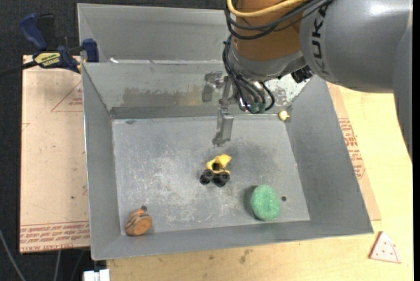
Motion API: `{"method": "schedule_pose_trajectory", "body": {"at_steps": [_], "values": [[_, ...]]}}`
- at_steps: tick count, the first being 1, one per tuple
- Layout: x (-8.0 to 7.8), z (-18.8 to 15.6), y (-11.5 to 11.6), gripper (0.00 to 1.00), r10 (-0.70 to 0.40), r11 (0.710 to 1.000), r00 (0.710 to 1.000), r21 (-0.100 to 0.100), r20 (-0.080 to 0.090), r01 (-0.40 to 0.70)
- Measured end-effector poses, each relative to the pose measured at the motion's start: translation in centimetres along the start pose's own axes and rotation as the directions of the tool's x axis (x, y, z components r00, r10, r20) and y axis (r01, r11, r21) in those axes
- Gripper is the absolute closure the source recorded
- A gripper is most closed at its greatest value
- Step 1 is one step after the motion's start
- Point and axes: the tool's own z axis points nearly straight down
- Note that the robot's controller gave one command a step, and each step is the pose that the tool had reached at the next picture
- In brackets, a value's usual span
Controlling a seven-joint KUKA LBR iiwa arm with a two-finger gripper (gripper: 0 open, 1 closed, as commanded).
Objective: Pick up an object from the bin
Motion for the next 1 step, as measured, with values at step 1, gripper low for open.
{"method": "schedule_pose_trajectory", "body": {"at_steps": [1], "values": [[-0.11,-0.53,-0.04,0.0,0.002,1.0,1.0,-0.001,0.008,-0.002]]}}
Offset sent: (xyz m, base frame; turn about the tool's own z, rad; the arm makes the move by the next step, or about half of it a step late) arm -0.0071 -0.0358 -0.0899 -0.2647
